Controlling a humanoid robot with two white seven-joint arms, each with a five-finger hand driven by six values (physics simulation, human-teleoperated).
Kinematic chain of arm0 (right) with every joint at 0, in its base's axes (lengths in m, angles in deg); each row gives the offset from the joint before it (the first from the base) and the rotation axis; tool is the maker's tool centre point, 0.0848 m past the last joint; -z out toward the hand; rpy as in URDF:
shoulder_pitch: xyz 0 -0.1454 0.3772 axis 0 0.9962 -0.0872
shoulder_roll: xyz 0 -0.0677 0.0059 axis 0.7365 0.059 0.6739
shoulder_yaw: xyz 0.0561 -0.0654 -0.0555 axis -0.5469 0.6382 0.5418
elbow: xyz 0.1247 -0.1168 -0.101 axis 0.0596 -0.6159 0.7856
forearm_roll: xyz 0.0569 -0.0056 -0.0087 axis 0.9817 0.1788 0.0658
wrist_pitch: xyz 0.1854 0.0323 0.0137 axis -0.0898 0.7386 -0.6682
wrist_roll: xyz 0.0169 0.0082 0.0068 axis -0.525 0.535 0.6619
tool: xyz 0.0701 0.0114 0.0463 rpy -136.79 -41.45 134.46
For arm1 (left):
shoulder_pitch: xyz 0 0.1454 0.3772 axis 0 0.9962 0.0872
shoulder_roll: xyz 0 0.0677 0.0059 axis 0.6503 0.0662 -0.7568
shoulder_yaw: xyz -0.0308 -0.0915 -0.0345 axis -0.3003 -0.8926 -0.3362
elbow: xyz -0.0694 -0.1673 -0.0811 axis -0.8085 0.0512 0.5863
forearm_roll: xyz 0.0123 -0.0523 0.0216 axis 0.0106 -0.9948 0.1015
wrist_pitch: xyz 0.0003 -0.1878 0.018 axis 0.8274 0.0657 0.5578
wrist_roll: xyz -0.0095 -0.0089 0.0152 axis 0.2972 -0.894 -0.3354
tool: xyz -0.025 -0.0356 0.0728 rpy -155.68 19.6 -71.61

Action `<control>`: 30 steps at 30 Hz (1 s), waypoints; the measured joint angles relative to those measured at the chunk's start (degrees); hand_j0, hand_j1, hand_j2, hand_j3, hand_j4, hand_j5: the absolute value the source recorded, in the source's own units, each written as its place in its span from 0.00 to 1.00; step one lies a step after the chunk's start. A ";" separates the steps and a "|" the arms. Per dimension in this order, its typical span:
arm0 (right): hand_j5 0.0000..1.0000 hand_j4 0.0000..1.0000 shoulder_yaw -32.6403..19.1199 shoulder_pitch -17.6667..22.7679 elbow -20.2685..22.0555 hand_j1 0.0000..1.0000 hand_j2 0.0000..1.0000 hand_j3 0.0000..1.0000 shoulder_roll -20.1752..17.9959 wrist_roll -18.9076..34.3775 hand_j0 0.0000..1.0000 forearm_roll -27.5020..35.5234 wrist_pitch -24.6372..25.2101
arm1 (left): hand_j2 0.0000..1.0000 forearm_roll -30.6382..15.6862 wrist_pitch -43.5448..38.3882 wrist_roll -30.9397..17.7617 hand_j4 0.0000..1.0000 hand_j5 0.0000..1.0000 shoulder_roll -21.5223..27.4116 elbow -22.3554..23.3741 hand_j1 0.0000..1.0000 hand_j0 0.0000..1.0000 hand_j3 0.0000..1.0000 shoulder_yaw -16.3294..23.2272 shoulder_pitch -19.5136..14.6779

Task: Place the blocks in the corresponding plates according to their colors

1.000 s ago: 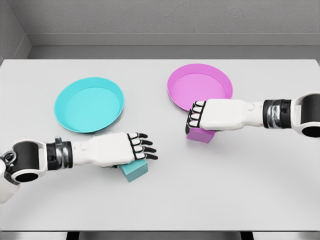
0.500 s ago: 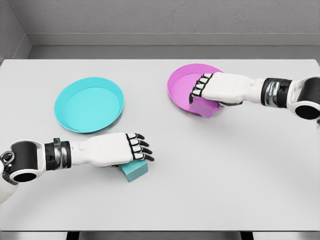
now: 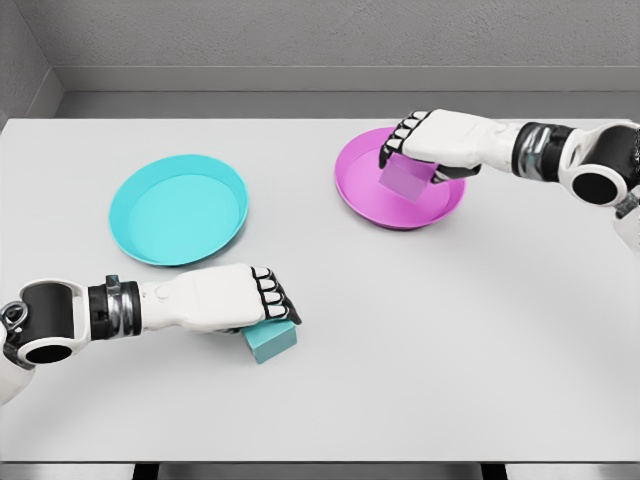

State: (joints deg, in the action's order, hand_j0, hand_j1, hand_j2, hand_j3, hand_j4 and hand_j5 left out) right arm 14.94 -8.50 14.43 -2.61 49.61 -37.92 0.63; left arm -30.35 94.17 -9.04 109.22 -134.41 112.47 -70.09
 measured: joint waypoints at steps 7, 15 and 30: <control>0.43 0.43 0.12 -0.97 -5.61 0.43 0.43 0.43 2.91 0.00 0.43 -0.09 0.27 | 0.61 -0.10 0.06 0.79 0.61 0.61 0.11 0.04 0.61 0.61 0.61 -0.01 -0.62; 0.44 0.44 0.63 -1.67 -10.18 0.44 0.44 0.44 5.76 0.04 0.44 -0.25 1.16 | 0.60 -2.47 0.08 1.35 0.60 0.60 2.56 0.13 0.60 0.60 0.60 -0.21 -2.46; 1.00 1.00 0.45 -1.58 -9.98 1.00 1.00 1.00 5.74 -0.29 1.00 0.41 4.96 | 0.51 -7.84 0.07 1.27 0.51 0.51 5.06 1.75 0.51 0.51 0.51 -0.89 -5.80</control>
State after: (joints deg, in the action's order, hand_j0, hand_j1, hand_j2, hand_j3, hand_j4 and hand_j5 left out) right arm 15.39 -10.08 4.44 3.14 49.32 -37.51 5.59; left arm -38.19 94.24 -7.77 114.28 -132.66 111.58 -75.89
